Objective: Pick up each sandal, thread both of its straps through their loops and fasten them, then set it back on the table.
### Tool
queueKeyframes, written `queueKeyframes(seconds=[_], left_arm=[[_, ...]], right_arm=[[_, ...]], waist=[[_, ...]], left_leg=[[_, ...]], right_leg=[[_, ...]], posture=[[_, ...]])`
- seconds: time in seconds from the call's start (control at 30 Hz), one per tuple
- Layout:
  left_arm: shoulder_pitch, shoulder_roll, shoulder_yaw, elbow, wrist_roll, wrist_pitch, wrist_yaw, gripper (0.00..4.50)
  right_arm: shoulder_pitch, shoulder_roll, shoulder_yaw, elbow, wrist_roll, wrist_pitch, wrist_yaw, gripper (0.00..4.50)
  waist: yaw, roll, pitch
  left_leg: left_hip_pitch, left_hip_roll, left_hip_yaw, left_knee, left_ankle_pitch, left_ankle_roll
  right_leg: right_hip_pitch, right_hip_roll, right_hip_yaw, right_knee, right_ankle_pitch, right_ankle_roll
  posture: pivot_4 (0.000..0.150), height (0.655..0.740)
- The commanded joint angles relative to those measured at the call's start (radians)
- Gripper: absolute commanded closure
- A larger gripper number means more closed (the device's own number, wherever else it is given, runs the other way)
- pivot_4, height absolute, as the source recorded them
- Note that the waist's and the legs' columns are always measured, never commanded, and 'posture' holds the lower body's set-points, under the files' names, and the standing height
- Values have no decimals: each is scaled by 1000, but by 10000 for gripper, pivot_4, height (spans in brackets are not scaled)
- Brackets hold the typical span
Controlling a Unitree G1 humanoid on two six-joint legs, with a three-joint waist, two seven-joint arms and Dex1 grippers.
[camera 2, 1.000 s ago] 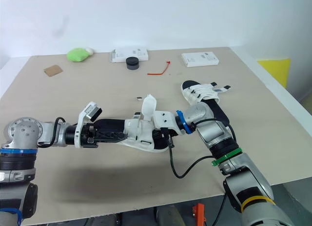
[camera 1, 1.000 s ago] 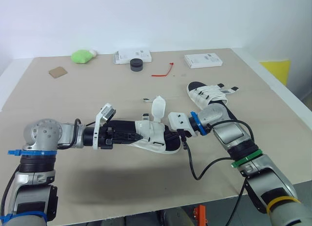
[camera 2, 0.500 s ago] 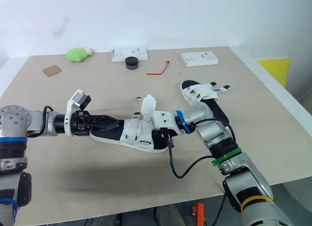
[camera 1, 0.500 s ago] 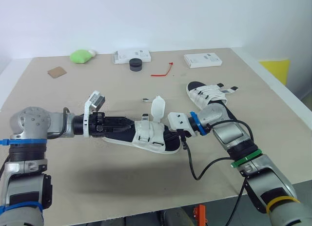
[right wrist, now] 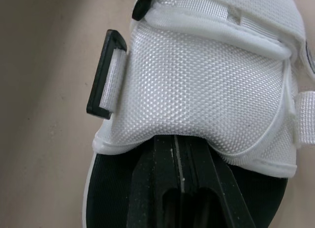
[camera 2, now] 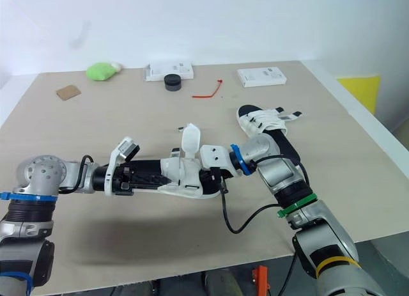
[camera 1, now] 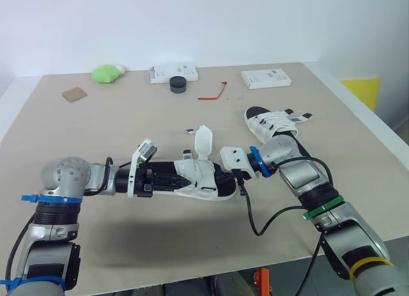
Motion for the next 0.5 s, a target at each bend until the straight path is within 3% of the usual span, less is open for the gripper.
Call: queueKeyframes(seconds=[0.03, 0.2, 0.5], left_arm=[[2, 17, 30, -57, -47, 41, -12, 9594], [24, 35, 19, -59, -22, 23, -14, 9594], [98, 49, 21, -134, -94, 42, -10, 9594]], right_arm=[[27, -26, 43, 49, -79, 16, -9, 45000], [16, -17, 46, 59, -80, 13, -12, 45000], [11, -20, 46, 67, -82, 3, -7, 45000]], waist=[[0, 0, 0], [0, 0, 0], [1, 0, 0]], left_leg=[[0, 0, 0, 0, 0, 0], [0, 0, 0, 0, 0, 0], [0, 0, 0, 0, 0, 0]], right_leg=[[0, 0, 0, 0, 0, 0], [0, 0, 0, 0, 0, 0], [0, 0, 0, 0, 0, 0]], posture=[[1500, 7400], [1500, 7400], [1500, 7400]])
